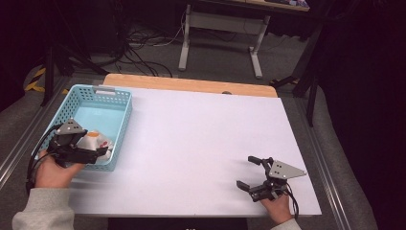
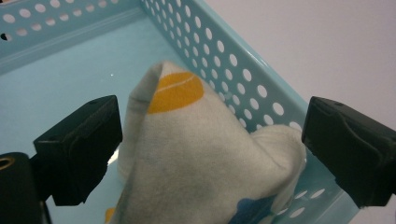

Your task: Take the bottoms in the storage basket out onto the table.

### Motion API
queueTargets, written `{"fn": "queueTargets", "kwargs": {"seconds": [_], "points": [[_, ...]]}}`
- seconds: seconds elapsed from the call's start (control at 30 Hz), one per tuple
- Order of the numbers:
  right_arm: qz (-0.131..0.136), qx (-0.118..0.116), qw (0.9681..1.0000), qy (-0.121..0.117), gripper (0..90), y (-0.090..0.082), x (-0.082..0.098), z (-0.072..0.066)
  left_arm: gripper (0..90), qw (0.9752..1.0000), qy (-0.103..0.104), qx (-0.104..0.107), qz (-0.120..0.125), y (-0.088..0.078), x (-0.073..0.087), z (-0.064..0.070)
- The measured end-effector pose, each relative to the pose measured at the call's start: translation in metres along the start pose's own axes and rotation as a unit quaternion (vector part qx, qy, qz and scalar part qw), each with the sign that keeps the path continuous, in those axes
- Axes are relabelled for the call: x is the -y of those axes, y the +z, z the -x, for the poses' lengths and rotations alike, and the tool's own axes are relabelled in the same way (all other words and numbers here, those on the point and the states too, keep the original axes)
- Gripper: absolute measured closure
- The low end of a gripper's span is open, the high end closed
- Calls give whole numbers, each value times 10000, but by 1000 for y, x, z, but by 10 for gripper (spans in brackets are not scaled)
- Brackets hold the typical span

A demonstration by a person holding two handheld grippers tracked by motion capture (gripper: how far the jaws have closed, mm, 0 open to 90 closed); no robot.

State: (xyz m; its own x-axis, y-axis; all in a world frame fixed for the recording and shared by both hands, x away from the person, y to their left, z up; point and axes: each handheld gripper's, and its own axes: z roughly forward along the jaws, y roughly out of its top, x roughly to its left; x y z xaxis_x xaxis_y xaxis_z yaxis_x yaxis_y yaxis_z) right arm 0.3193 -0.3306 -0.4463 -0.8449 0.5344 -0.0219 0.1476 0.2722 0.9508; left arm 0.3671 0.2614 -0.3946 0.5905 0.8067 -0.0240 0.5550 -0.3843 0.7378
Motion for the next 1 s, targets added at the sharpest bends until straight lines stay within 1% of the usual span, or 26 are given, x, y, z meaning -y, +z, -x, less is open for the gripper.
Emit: {"fn": "queueTargets", "kwargs": {"seconds": [0.2, 0.3, 0.37, 0.53, 0.67, 0.8, 0.87, 0.97, 1.0], "points": [[2, -9, 10000, 1, 18, 0, 0, 0, 86, 9999, 34, 53, -123, 3, 1, -1], [3, -15, 10000, -1, 18, 0, 0, 0, 103, 9997, 30, 72, -212, 4, 2, -2], [0, -17, 10000, 4, 19, 0, 0, 0, 116, 9996, 63, 86, -272, 5, 3, -2], [-1, -19, 10000, 9, 19, 0, 0, 0, 193, 9993, 132, 103, -343, 5, 3, -1], [-3, -18, 10000, 3, 20, 0, 0, 0, 324, 9992, 185, 69, -339, 3, 4, -1], [-11, 0, 10000, 13, 20, 1, 0, 0, 483, 9991, 246, 38, -356, 2, 4, 0], [-10, 6, 10000, 11, 20, 1, 0, 0, 581, 9988, 274, 44, -395, 2, 4, 1], [-8, 10, 10000, 13, 20, 1, 0, 0, 717, 9987, 324, 14, -384, 0, 3, 2], [-11, 12, 10000, 15, 20, 1, 0, 0, 738, 9989, 301, 8, -370, -1, 3, 2]]}}
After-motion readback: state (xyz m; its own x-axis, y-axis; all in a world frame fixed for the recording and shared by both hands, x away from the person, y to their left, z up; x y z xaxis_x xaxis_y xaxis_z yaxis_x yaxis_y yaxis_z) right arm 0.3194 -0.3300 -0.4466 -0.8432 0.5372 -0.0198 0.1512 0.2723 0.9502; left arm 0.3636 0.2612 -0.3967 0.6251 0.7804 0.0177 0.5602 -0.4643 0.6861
